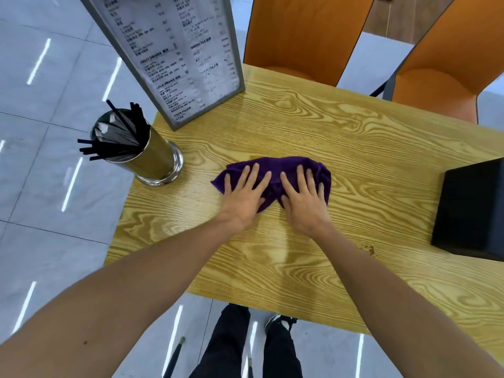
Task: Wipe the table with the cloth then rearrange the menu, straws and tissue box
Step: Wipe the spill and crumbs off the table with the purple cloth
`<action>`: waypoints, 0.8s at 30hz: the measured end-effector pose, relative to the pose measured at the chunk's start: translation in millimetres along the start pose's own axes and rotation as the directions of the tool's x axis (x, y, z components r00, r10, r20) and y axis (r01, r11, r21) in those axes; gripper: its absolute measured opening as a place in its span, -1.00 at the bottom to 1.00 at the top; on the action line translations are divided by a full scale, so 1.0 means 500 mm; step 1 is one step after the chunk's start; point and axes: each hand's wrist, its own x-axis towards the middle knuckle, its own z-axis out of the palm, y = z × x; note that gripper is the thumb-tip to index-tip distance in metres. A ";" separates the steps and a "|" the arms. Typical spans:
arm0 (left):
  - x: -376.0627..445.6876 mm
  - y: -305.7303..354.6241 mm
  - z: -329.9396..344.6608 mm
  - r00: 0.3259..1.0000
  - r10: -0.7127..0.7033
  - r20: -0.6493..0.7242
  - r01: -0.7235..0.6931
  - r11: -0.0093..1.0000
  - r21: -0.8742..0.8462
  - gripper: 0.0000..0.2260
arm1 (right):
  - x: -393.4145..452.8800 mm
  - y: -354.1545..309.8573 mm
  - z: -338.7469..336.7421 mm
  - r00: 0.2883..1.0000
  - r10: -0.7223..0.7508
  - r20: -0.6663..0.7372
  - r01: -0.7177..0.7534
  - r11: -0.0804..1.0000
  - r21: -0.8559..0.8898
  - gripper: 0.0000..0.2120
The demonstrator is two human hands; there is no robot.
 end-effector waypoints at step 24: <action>-0.221 0.040 0.102 0.990 0.032 -0.138 -0.036 0.999 -0.028 -0.51 | -0.209 -0.004 0.087 0.992 -0.111 -0.058 0.117 0.986 0.116 -0.54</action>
